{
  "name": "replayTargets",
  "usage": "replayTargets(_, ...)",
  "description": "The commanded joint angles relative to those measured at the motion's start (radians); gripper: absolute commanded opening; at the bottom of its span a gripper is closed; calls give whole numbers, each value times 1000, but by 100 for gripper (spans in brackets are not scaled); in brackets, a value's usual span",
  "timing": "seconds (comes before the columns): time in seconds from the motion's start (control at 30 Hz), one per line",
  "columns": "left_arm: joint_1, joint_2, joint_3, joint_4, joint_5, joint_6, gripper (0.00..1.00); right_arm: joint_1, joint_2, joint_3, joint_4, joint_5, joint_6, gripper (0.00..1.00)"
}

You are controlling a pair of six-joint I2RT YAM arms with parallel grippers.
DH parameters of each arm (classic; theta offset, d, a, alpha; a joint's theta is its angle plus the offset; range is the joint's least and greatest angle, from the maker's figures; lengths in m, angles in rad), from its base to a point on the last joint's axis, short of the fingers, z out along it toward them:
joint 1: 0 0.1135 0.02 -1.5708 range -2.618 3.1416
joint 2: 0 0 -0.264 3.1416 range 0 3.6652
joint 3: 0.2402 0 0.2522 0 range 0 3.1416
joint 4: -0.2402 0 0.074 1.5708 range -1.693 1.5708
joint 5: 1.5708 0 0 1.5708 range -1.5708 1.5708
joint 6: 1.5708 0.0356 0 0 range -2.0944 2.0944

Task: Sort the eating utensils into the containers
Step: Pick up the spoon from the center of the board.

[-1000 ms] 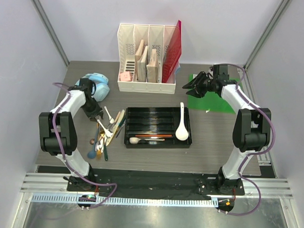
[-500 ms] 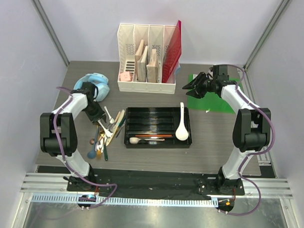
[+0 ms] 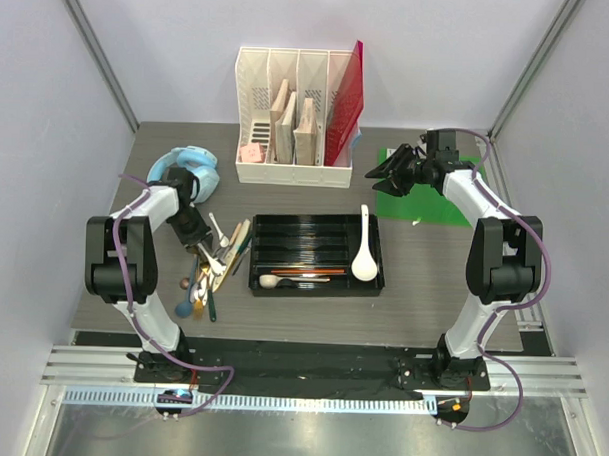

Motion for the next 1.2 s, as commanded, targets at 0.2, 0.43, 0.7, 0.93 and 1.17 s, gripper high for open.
replayTargets(0.2, 0, 50, 52, 29, 16, 28, 27, -5, -16, 12, 29, -18, 13, 47)
replayTargets(0.43, 0, 69, 64, 35, 39, 43, 0, -5, 6, 20, 28, -18, 16, 47)
replayTargets(0.7, 0, 32, 97, 31, 85, 49, 0, -3, 9, 4, 32, -3, 13, 46)
replayTargets(0.93, -3, -45, 114, 20, 120, 4, 0, -5, 21, -5, 34, 5, 26, 46)
replayTargets(1.17, -5, -105, 89, 12, 153, -38, 0, -3, 35, -2, 35, 11, 33, 46)
